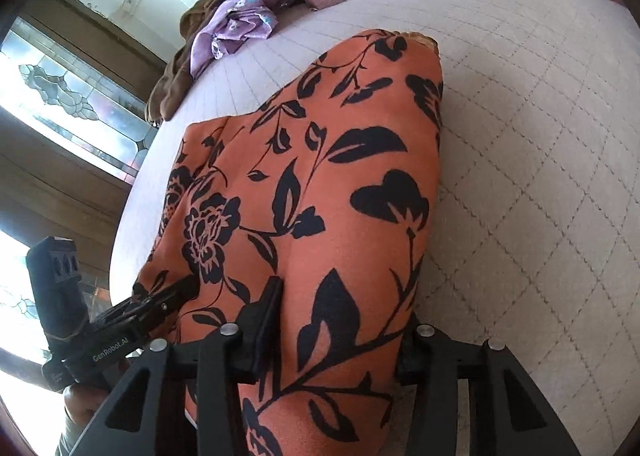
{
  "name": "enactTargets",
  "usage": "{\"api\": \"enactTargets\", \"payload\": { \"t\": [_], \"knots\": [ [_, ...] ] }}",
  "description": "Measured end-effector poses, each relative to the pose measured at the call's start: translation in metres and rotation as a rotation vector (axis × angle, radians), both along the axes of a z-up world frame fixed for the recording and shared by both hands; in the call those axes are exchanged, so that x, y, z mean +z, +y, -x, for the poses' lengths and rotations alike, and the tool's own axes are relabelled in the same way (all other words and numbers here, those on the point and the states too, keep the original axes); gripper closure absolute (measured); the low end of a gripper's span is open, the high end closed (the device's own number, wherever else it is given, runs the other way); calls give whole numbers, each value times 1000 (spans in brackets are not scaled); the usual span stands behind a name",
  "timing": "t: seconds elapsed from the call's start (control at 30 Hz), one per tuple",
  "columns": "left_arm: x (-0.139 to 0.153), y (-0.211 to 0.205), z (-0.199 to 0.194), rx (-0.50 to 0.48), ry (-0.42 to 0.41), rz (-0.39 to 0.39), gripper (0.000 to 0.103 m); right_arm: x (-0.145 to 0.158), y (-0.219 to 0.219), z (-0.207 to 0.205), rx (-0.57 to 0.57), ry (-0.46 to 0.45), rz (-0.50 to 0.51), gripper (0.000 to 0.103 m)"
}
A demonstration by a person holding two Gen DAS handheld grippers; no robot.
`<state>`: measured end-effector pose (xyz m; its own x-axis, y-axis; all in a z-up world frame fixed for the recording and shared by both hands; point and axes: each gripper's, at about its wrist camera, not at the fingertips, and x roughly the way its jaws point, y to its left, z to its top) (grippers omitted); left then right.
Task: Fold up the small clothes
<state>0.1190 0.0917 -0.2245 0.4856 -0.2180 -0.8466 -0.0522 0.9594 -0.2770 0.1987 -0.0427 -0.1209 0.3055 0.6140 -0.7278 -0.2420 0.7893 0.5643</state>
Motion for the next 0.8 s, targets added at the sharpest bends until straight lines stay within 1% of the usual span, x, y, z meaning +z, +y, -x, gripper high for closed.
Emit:
{"api": "enactTargets", "payload": {
  "t": [0.03,0.07,0.1,0.13,0.17,0.27,0.33,0.4,0.43,0.5,0.53,0.6,0.63,0.67,0.7,0.73,0.8],
  "knots": [
    [1,0,-1,1,3,3,57,-1,-1,0,-4,1,-9,54],
    [3,1,-1,2,5,13,56,-1,-2,1,-12,5,-21,50],
    [2,-1,1,2,6,16,56,-4,-7,2,-33,22,-53,45],
    [3,-2,0,-2,8,17,56,-6,-12,2,-47,36,-85,44],
    [4,-1,0,-2,8,19,56,-6,-23,1,-73,54,-143,44],
    [0,2,-2,-4,5,17,56,-5,-45,-10,-149,74,-245,35],
    [-1,4,-2,-2,2,21,56,-6,-57,-26,-190,95,-314,34],
    [-2,5,-1,-9,-1,21,55,-11,-56,-48,-197,138,-350,34],
    [-3,6,0,-10,-2,23,55,-13,-53,-57,-189,147,-337,41],
    [-3,7,1,-11,-5,27,55,-15,-42,-70,-162,144,-293,68],
    [-4,8,2,-12,-9,26,55,-11,-40,-71,-158,129,-268,71],
    [-4,7,4,-11,-16,24,54,11,-31,-60,-142,20,-167,71],
    [-4,7,4,-12,-18,20,54,14,-27,-56,-137,-5,-119,71],
    [-3,7,4,-13,-20,14,54,13,-26,-55,-136,-12,-68,66],
    [-2,8,5,-10,-21,15,54,9,-28,-54,-145,1,-62,63],
    [-3,9,5,-8,-25,16,54,8,-32,-50,-154,10,-95,53],
    [-3,8,5,-8,-33,13,54,12,-43,-35,-165,25,-164,38]
  ]
}}
